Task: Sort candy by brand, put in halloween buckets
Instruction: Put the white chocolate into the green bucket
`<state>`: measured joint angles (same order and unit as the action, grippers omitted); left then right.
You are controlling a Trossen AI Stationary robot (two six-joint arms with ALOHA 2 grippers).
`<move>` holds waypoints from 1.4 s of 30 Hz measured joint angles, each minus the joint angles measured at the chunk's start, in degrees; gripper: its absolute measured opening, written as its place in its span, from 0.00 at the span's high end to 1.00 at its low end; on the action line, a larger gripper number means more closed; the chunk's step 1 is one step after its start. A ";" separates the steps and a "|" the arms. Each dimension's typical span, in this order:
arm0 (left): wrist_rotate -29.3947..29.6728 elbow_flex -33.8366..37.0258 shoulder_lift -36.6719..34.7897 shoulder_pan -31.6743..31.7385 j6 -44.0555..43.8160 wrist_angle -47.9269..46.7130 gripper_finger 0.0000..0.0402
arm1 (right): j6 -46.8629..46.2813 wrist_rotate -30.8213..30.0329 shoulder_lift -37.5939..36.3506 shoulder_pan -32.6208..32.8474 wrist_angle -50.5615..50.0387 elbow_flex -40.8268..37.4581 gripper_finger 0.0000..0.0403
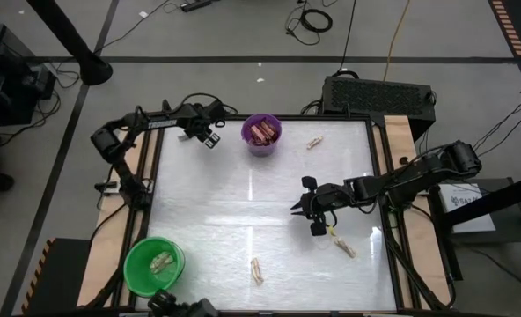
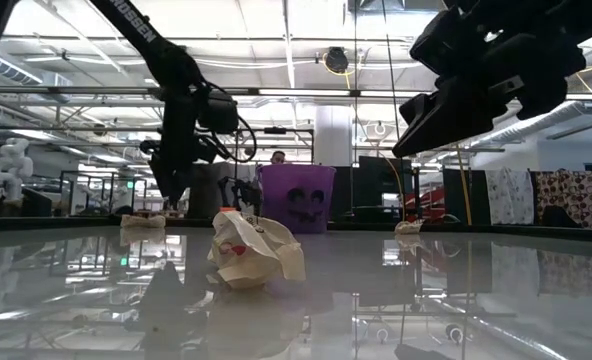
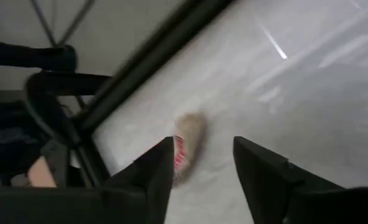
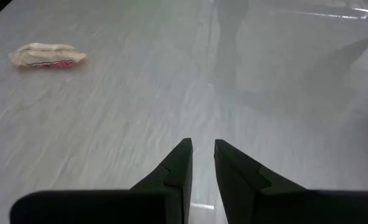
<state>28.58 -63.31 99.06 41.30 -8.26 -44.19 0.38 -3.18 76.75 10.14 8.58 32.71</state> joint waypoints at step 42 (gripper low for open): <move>-3.19 -2.67 3.18 1.36 -1.86 -16.67 0.50 | -1.86 0.26 0.00 -0.42 -0.15 0.02 0.85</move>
<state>25.39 -65.98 102.24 42.66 -10.11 -60.87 -1.49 -2.92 76.75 9.72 8.43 32.73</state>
